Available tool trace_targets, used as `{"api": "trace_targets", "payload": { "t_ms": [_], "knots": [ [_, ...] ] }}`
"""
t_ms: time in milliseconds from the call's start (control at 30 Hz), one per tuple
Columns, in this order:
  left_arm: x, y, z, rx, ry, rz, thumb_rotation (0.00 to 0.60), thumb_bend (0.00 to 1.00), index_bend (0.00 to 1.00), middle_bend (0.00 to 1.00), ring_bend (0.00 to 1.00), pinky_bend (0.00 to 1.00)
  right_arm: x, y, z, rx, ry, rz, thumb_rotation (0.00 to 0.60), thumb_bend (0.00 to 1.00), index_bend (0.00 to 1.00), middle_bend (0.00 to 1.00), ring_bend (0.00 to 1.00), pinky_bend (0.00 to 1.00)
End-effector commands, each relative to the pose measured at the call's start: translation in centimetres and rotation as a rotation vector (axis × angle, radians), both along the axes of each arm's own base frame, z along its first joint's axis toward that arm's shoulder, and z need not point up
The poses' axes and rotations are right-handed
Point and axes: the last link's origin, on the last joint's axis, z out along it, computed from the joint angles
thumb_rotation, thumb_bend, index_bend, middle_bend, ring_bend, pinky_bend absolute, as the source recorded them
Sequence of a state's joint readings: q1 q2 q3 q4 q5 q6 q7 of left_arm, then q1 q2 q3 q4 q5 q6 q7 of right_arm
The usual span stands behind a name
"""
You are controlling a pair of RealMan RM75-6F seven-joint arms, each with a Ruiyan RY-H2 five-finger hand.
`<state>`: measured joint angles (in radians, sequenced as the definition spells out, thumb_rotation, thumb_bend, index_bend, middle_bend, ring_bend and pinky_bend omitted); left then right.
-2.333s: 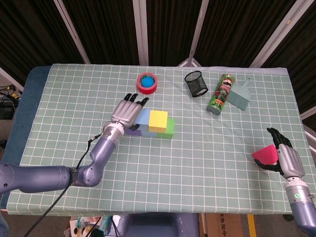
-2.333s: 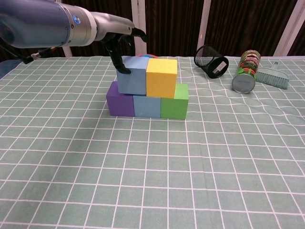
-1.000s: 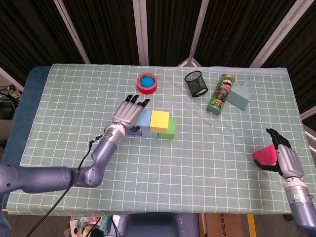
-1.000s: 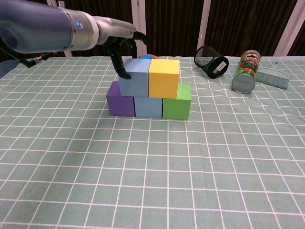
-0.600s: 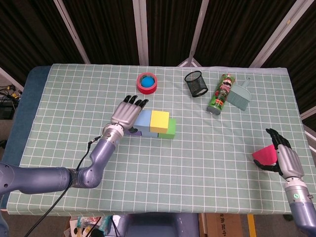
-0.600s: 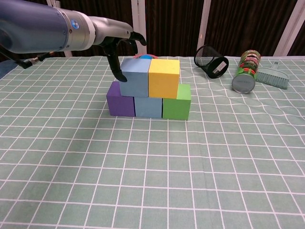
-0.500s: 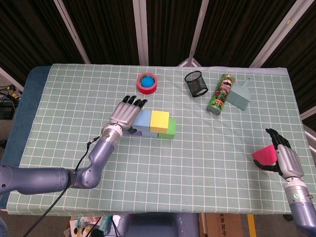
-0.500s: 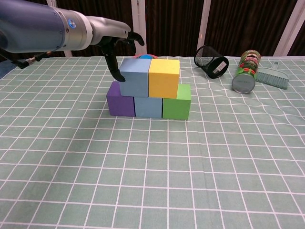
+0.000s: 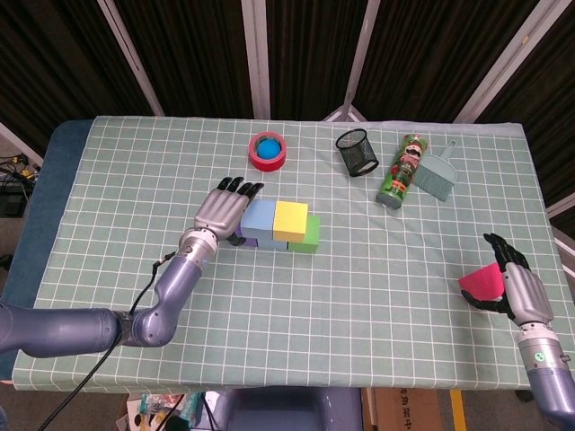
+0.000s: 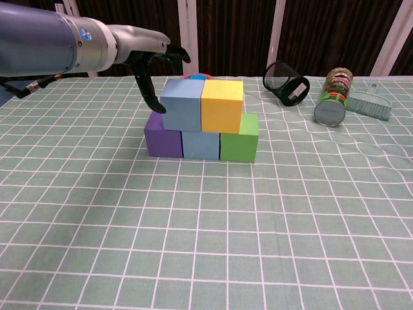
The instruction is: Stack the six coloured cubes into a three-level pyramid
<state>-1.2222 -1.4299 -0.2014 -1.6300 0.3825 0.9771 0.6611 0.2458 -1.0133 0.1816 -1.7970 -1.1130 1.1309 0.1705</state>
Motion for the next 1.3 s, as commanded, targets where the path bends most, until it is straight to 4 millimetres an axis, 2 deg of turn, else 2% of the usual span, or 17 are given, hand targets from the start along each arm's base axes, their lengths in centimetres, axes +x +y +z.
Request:
{"api": "trace_targets", "payload": {
  "t_ms": [33, 367, 567, 867, 1300],
  "knots": [
    [-0.5, -0.3, 0.2, 0.003, -0.012, 0.009, 0.600, 0.24, 0.00, 0.09, 0.01, 0.00, 0.0, 0.0, 0.0, 0.000, 0.000, 0.000, 0.600, 0.24, 0.00, 0.00, 0.00, 0.00],
    [-4.8, -1.3, 1.5, 0.023, -0.033, 0.102, 0.600, 0.24, 0.00, 0.09, 0.01, 0.00, -0.1, 0.1, -0.2, 0.007, 0.005, -0.002, 0.600, 0.24, 0.00, 0.00, 0.00, 0.00],
    [-6.2, -2.0, 2.2, 0.018, -0.040, 0.119, 0.600, 0.24, 0.00, 0.11, 0.01, 0.00, -0.1, 0.1, -0.3, 0.011, 0.011, 0.000, 0.600, 0.24, 0.00, 0.00, 0.00, 0.00],
    [-6.3, -2.6, 1.7, -0.018, -0.041, 0.109, 0.600, 0.24, 0.00, 0.12, 0.01, 0.00, 0.0, 0.1, -0.3, 0.008, 0.012, 0.002, 0.600, 0.24, 0.00, 0.00, 0.00, 0.00],
    [-5.1, -3.1, 0.7, -0.044, -0.054, 0.087, 0.600, 0.24, 0.00, 0.12, 0.01, 0.00, 0.1, 0.1, -0.3, 0.011, 0.007, 0.004, 0.600, 0.24, 0.00, 0.00, 0.00, 0.00]
  ]
}}
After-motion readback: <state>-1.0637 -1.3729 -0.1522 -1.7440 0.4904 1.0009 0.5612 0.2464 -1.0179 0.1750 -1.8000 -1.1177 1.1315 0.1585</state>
